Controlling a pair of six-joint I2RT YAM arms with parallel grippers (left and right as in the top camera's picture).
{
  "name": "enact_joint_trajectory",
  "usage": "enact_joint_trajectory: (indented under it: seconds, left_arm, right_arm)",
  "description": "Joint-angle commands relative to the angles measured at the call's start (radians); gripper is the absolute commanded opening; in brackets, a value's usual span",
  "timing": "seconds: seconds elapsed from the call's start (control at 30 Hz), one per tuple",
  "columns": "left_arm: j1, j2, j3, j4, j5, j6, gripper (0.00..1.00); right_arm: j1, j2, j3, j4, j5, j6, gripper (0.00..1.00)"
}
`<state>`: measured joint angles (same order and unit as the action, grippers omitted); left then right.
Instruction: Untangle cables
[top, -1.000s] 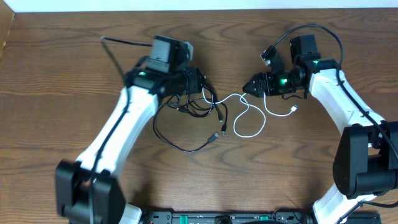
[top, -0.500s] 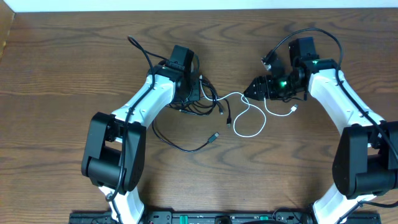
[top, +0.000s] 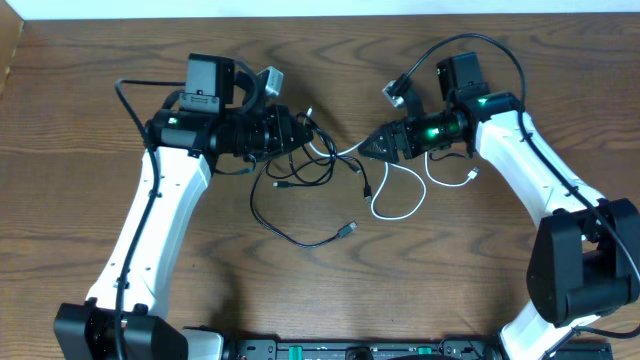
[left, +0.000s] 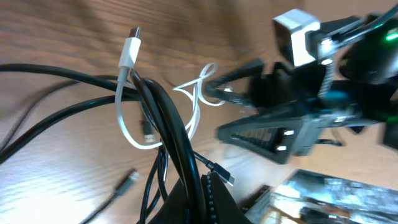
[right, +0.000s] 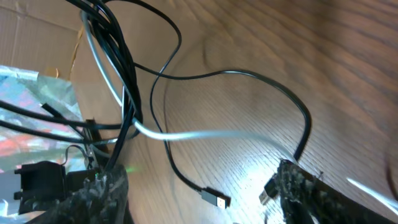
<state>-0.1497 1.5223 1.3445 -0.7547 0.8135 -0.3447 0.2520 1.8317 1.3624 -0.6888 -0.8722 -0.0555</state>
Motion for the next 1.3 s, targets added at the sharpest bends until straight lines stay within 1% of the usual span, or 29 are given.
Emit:
enact_joint_trajectory:
  seconds: [0.0, 0.03, 0.13, 0.27, 0.3, 0.37, 0.4, 0.43, 0.47, 0.5, 0.53, 0.63, 0.77, 0.87, 0.9, 1.0, 1.13, 1.2, 1.27]
  left_arm:
    - [0.044, 0.0, 0.016, 0.023, 0.167, -0.095, 0.07]
    - [0.051, 0.0, 0.016, 0.03, 0.194, -0.1, 0.07]
    - [0.094, 0.0, 0.016, 0.049, 0.34, -0.111, 0.07]
    - [0.116, 0.0, 0.016, 0.049, 0.468, -0.129, 0.07]
    - [0.116, 0.0, 0.016, 0.049, 0.505, -0.129, 0.08]
    - [0.116, 0.0, 0.016, 0.049, 0.531, -0.129, 0.07]
    - [0.116, 0.0, 0.016, 0.049, 0.547, -0.129, 0.07]
    - [0.116, 0.0, 0.016, 0.049, 0.554, -0.129, 0.08]
    - [0.116, 0.0, 0.016, 0.05, 0.568, -0.129, 0.08]
    - [0.118, 0.0, 0.016, 0.05, 0.571, -0.129, 0.07]
    - [0.125, 0.0, 0.016, 0.05, 0.571, -0.129, 0.07]
    - [0.158, 0.0, 0.016, 0.05, 0.571, -0.172, 0.07]
    - [0.256, 0.0, 0.016, 0.05, 0.583, -0.211, 0.07]
    - [0.331, 0.0, 0.016, 0.049, 0.594, -0.211, 0.07]
    - [0.366, 0.0, 0.016, 0.049, 0.593, -0.211, 0.07]
    - [0.384, 0.0, 0.016, 0.05, 0.592, -0.205, 0.08]
    - [0.385, 0.0, 0.016, 0.053, 0.576, -0.165, 0.08]
    - [0.384, 0.0, 0.015, 0.053, 0.551, -0.157, 0.08]
    - [0.381, 0.0, 0.015, 0.052, 0.532, -0.144, 0.07]
  right_arm:
    - [0.026, -0.023, 0.019, 0.017, -0.023, -0.055, 0.77]
    - [0.032, -0.023, 0.019, 0.016, -0.021, -0.083, 0.78]
    - [0.062, -0.021, 0.019, 0.021, 0.071, -0.15, 0.79]
    - [0.092, -0.01, 0.018, 0.068, 0.216, -0.15, 0.76]
    - [0.1, -0.008, 0.018, 0.099, 0.261, -0.12, 0.72]
    - [0.107, -0.008, 0.018, 0.143, 0.324, -0.058, 0.71]
    - [0.111, -0.008, 0.018, 0.176, 0.357, -0.018, 0.69]
    - [0.113, -0.008, 0.018, 0.193, 0.373, 0.002, 0.63]
    - [0.115, -0.008, 0.018, 0.208, 0.394, 0.027, 0.47]
    - [0.114, -0.008, 0.018, 0.217, 0.418, 0.061, 0.14]
    - [0.113, -0.008, 0.017, 0.215, 0.452, 0.105, 0.01]
    - [0.1, -0.008, 0.016, 0.174, 0.582, 0.231, 0.01]
    - [0.041, -0.006, 0.005, 0.058, 0.764, 0.4, 0.01]
    - [-0.047, -0.006, -0.068, 0.042, 0.803, 0.464, 0.01]
    - [-0.117, -0.006, -0.127, 0.045, 0.802, 0.487, 0.01]
    - [-0.196, -0.006, -0.178, 0.041, 0.79, 0.486, 0.01]
    - [-0.267, -0.006, -0.188, 0.034, 0.71, 0.399, 0.01]
    - [-0.28, -0.007, -0.186, 0.039, 0.592, 0.304, 0.01]
    - [-0.278, -0.007, -0.184, 0.05, 0.473, 0.228, 0.03]
